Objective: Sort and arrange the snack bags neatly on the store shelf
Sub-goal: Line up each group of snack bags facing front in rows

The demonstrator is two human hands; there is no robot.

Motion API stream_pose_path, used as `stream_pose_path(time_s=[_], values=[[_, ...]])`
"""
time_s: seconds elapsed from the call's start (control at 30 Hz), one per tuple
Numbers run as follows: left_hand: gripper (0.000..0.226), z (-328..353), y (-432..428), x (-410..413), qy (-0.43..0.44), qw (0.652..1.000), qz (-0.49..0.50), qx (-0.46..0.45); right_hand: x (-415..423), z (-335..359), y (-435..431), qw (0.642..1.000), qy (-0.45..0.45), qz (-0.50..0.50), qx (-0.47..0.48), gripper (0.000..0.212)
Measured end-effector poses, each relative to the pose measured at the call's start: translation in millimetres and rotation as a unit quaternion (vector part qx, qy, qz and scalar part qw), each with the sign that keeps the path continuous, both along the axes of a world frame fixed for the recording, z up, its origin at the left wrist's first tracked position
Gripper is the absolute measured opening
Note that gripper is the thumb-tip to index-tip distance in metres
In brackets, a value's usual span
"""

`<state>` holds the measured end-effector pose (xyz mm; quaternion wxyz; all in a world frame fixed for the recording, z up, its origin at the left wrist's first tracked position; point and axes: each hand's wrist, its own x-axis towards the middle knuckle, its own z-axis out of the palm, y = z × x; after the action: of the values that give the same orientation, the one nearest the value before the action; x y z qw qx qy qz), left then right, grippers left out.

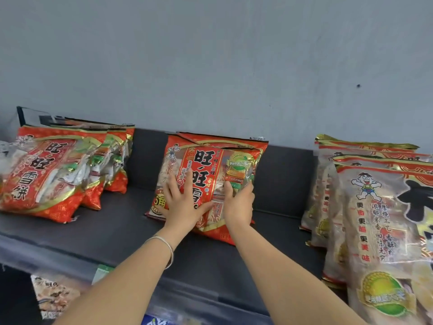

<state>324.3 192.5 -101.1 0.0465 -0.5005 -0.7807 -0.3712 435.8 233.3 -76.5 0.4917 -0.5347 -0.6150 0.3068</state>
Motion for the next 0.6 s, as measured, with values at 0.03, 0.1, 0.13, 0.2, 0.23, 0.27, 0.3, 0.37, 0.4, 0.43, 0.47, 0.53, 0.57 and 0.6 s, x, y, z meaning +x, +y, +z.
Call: stream_pose_path(time_s=[0.03,0.1,0.13,0.2,0.23,0.27,0.3,0.37,0.4,0.43,0.47,0.53,0.57,0.6], values=[[0.110,-0.1,-0.8,0.7,-0.002,1.000,-0.002,0.002,0.5,0.2,-0.8,1.000,-0.003,0.001,-0.002,0.065],[0.109,0.7,-4.0,3.1,-0.001,1.000,0.000,0.003,2.8,1.1,-1.0,1.000,-0.008,0.001,0.004,0.060],[0.107,1.2,-6.8,4.9,0.005,1.000,0.003,0.002,4.6,1.7,-0.3,1.000,-0.007,-0.001,0.011,0.055],[0.101,-1.3,-13.3,10.4,0.049,0.999,0.005,0.000,9.8,3.1,0.2,1.000,-0.004,-0.002,0.012,0.049],[0.097,-4.0,-17.1,14.1,0.091,0.996,0.003,-0.007,13.1,3.8,-0.2,1.000,-0.004,0.000,0.002,0.050],[0.092,-7.2,-20.3,17.6,0.131,0.991,0.000,-0.020,16.5,4.2,-0.3,1.000,-0.008,0.003,-0.014,0.052],[0.089,-9.4,-22.5,19.9,0.158,0.987,-0.004,-0.036,19.7,4.8,-0.7,0.999,-0.017,0.005,-0.035,0.056],[0.086,-6.5,-25.4,22.4,0.156,0.985,-0.011,-0.067,27.5,8.1,-2.7,0.997,-0.046,0.011,-0.067,0.065],[0.085,-2.1,-26.9,23.6,0.140,0.987,-0.014,-0.076,32.4,10.7,-4.5,0.996,-0.058,0.014,-0.072,0.069],[0.084,3.4,-28.5,25.3,0.124,0.989,-0.016,-0.076,38.1,13.4,-7.3,0.995,-0.068,0.016,-0.069,0.072],[0.082,9.2,-30.0,27.5,0.116,0.991,-0.012,-0.066,44.7,16.1,-10.8,0.995,-0.082,0.014,-0.053,0.074],[0.072,22.1,-33.7,36.3,0.126,0.992,0.004,-0.025,59.4,20.7,-21.2,0.991,-0.135,0.003,0.000,0.070],[0.066,28.2,-35.3,43.1,0.139,0.990,0.007,-0.006,67.5,22.8,-26.6,0.985,-0.172,-0.003,0.034,0.066],[0.060,34.2,-36.4,51.8,0.152,0.988,-0.001,0.012,76.0,25.1,-31.9,0.974,-0.214,-0.005,0.069,0.059]])
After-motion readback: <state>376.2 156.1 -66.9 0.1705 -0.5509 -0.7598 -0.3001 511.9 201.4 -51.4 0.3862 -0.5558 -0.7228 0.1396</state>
